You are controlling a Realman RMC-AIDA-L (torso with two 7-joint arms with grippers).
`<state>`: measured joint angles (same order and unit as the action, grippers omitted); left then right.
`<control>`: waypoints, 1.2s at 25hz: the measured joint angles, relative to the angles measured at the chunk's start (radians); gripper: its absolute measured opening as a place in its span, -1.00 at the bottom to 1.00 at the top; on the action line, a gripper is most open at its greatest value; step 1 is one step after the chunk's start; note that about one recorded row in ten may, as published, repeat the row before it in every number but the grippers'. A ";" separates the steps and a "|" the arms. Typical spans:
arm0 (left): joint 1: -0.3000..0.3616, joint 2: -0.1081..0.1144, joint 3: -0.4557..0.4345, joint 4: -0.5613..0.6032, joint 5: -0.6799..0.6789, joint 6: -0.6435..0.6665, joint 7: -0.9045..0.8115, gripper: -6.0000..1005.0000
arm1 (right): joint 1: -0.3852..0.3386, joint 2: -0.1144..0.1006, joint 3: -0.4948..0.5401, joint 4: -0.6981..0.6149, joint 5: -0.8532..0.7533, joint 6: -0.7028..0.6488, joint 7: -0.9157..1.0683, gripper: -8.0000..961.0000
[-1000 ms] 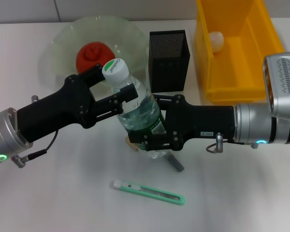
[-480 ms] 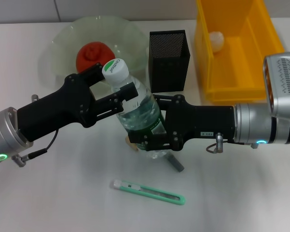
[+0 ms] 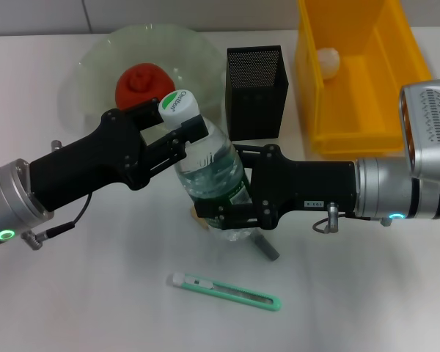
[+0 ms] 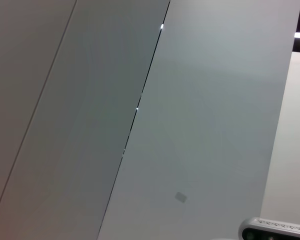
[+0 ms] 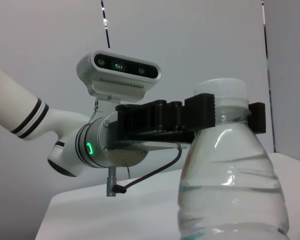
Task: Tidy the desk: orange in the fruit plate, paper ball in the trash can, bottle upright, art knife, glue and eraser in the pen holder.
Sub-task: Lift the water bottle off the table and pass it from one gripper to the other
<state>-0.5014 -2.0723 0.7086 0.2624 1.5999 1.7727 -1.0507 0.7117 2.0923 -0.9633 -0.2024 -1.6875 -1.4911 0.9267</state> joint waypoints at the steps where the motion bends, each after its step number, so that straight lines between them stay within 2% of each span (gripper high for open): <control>1: 0.000 0.000 0.000 0.000 0.000 0.000 0.000 -0.03 | 0.000 0.000 0.000 0.000 0.000 0.000 0.000 0.56; 5: -0.001 0.000 0.000 0.000 0.000 0.001 0.000 -0.11 | 0.000 0.000 0.000 0.000 0.000 0.000 -0.003 0.56; 24: -0.007 0.002 0.000 0.000 0.000 0.005 0.000 -0.11 | 0.002 0.000 0.000 -0.003 0.000 0.007 -0.014 0.56; 26: -0.007 0.002 0.000 0.000 0.000 0.005 0.000 -0.11 | 0.002 0.000 0.000 -0.004 0.000 0.008 -0.017 0.72; 30: -0.008 0.002 0.000 0.000 -0.001 0.005 0.000 -0.11 | 0.002 0.000 0.005 -0.004 0.000 0.008 -0.025 0.72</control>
<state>-0.5096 -2.0708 0.7086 0.2624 1.5987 1.7778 -1.0507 0.7133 2.0924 -0.9580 -0.2060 -1.6872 -1.4835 0.9018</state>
